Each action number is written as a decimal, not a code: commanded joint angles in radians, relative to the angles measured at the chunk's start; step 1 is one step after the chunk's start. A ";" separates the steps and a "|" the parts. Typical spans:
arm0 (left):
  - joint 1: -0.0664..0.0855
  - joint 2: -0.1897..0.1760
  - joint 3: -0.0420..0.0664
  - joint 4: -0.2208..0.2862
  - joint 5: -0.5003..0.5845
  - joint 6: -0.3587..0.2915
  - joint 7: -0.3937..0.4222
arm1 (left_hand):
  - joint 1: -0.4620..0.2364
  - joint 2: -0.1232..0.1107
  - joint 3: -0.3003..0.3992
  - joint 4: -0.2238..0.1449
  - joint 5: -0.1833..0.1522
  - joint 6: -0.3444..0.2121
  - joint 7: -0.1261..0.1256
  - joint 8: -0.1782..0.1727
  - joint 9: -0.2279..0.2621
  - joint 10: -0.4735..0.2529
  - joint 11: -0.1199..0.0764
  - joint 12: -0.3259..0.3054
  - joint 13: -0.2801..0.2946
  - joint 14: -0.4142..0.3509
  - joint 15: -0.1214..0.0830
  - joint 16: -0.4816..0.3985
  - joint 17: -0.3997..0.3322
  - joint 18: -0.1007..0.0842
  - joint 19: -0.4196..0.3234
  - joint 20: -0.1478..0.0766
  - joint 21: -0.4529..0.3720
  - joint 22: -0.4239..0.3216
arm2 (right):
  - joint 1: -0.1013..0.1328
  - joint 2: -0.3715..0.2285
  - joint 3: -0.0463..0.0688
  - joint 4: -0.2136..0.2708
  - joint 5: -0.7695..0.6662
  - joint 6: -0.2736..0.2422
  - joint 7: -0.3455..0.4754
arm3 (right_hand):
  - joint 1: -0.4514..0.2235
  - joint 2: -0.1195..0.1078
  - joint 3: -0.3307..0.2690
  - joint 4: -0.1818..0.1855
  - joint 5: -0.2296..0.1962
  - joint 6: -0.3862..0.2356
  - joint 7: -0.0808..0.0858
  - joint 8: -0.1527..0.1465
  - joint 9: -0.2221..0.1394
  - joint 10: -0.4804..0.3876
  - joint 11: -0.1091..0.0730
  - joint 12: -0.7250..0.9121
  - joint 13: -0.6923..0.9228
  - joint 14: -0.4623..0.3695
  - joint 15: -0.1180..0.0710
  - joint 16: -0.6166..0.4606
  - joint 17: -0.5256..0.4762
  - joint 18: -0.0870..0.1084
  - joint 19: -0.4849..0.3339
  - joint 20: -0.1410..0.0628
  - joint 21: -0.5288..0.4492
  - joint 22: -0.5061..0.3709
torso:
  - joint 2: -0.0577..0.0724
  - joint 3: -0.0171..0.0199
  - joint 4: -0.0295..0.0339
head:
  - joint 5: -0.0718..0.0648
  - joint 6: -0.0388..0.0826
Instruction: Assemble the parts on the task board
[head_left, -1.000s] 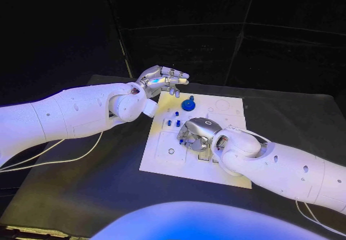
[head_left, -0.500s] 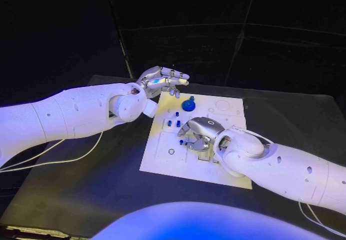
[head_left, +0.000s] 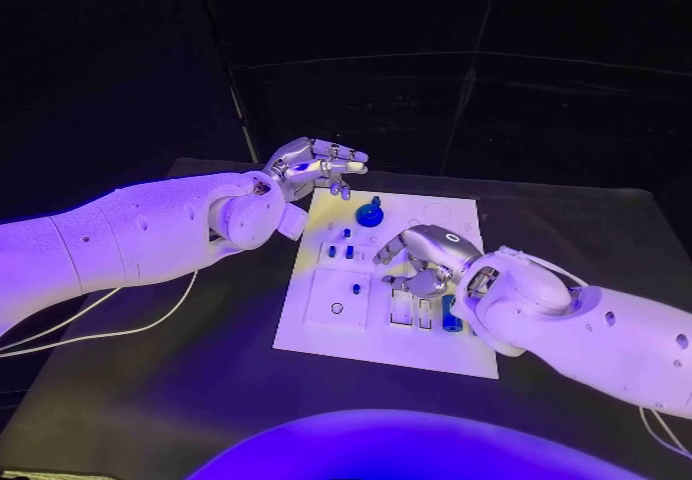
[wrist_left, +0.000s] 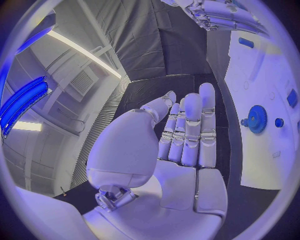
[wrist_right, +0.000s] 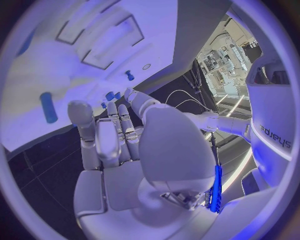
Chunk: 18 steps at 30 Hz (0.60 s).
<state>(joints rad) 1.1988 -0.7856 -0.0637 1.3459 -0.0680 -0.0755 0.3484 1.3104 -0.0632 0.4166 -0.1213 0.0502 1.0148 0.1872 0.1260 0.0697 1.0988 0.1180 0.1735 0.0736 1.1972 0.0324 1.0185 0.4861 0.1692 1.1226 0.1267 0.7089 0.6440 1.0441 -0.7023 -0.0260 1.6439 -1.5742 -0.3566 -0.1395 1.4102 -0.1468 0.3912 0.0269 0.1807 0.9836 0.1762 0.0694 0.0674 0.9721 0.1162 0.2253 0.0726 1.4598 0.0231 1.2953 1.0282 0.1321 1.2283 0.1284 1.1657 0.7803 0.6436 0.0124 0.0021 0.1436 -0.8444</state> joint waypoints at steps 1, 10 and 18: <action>0.002 0.002 0.001 -0.001 -0.001 0.006 0.013 | 0.006 0.006 -0.007 0.000 0.000 -0.007 0.004 0.004 -0.001 -0.009 0.000 0.004 0.000 -0.007 -0.003 0.001 -0.001 0.014 -0.007 0.002 -0.006 -0.001 | 0.038 -0.017 0.003 -0.008 0.025 0.050 -0.043 | -0.016 -0.005 -0.013 0.000 0.001 -0.024 -0.003 -0.008 -0.003 0.002 -0.003 0.006 -0.004 0.014 -0.001 0.007 0.003 0.011 0.008 -0.002 0.004 0.003 | 0.001 -0.0004 0.0014 | -0.015 0.007; 0.001 0.004 0.000 -0.003 -0.001 0.007 0.016 | 0.007 0.007 -0.007 0.000 0.000 -0.006 0.004 0.005 -0.001 -0.009 0.000 0.005 0.000 -0.006 -0.003 0.002 -0.002 0.014 -0.007 0.002 -0.006 -0.001 | 0.091 -0.068 0.003 -0.033 0.003 0.154 -0.067 | -0.006 -0.014 -0.064 -0.019 -0.018 -0.066 -0.009 -0.006 -0.001 -0.060 0.000 -0.009 -0.009 0.017 0.003 0.003 -0.013 0.010 0.013 0.001 -0.002 -0.006 | 0.002 -0.0007 0.0027 | -0.030 0.022; 0.001 0.007 0.000 -0.005 -0.001 0.006 0.019 | 0.010 0.008 -0.007 -0.002 0.000 -0.006 0.003 0.006 0.000 -0.008 -0.001 0.007 0.000 -0.007 -0.003 0.002 -0.002 0.014 -0.006 0.002 -0.006 -0.001 | 0.098 -0.075 0.002 -0.053 0.000 0.238 -0.084 | -0.011 -0.007 -0.097 -0.017 -0.023 -0.064 -0.013 -0.003 0.001 -0.068 0.002 -0.007 -0.008 0.017 0.006 0.000 -0.021 0.011 0.010 0.005 -0.009 -0.014 | 0.002 -0.0015 0.0034 | -0.035 0.024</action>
<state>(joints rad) 1.1986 -0.7805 -0.0645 1.3408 -0.0681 -0.0752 0.3513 1.3150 -0.0586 0.4137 -0.1241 0.0502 1.0148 0.1873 0.1252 0.0697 1.0988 0.1180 0.1782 0.0736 1.1972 0.0324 1.0186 0.4852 0.1691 1.1226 0.1267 0.7089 0.6442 1.1394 -0.7786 -0.0241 1.5915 -1.5674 -0.1938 -0.2047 1.3987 -0.1536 0.2981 0.0098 0.1644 0.9222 0.1653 0.0630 0.0666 0.9108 0.1197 0.2205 0.0631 1.4634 0.0267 1.2992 1.0082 0.1321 1.2371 0.1268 1.1608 0.7667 0.6458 0.0110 0.0049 0.1083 -0.8208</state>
